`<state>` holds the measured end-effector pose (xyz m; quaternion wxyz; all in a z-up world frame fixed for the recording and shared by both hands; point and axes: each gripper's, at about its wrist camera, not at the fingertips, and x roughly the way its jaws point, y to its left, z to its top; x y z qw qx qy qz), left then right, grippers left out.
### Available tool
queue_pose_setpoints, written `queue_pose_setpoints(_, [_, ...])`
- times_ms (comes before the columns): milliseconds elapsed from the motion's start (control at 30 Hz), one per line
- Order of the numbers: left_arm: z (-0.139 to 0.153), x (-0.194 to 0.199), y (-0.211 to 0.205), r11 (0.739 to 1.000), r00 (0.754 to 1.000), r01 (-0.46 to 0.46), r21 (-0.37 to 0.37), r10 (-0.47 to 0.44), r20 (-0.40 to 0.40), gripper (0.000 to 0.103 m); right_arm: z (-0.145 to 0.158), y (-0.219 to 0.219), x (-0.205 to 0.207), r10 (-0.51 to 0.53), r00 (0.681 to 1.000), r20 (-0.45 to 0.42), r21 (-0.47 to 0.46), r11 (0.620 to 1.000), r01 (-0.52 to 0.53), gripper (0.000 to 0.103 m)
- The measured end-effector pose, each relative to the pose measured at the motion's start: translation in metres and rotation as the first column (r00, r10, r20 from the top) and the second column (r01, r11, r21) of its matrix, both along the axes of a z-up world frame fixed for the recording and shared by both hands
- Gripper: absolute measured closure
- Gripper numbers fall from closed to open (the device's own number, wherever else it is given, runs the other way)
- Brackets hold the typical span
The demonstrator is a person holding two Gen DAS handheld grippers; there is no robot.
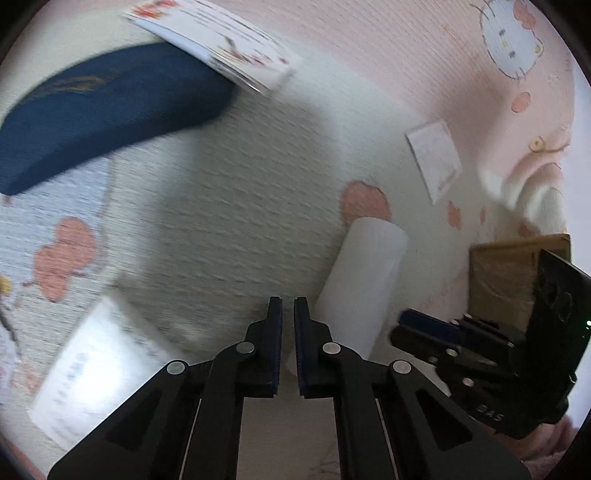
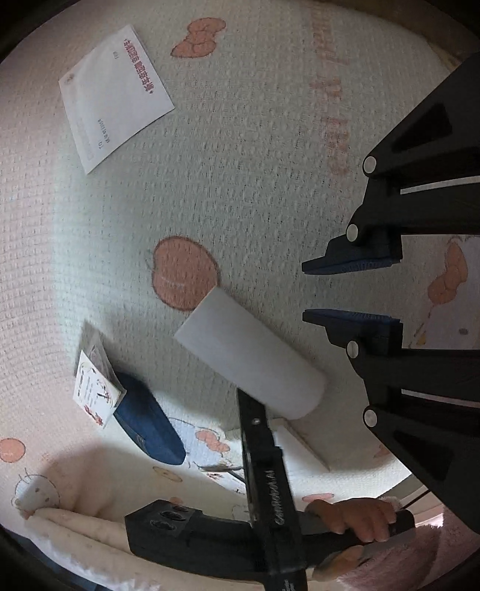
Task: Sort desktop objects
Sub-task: 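Withdraw both tools and move them toward the white paper roll, then close both tools on the white paper roll from either side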
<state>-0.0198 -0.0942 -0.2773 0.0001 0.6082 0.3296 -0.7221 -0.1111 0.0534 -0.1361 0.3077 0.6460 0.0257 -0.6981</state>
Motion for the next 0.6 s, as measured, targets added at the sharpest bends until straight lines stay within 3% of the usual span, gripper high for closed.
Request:
queue_pose_setpoints(167, [-0.008,-0.016,0.029,0.996,0.998,0.065,0.057,-0.066,0.006,0.097,-0.005,0.011,-0.008,-0.051,0.997,0.058,0.019,0.999,0.05,0.087])
queue_pose_setpoints(367, [-0.013,-0.026,0.059,0.985,0.991,0.131,0.116,-0.132,0.002,0.099,-0.005,0.039,-0.018,-0.158,0.986,0.057,0.038,0.987,0.156,0.087])
queue_pose_setpoints(600, [-0.017,-0.028,0.062,0.984,0.997,0.067,0.163,-0.07,0.017,0.099,0.0,0.063,-0.025,-0.25,0.968,0.036,0.083,0.966,0.246,0.087])
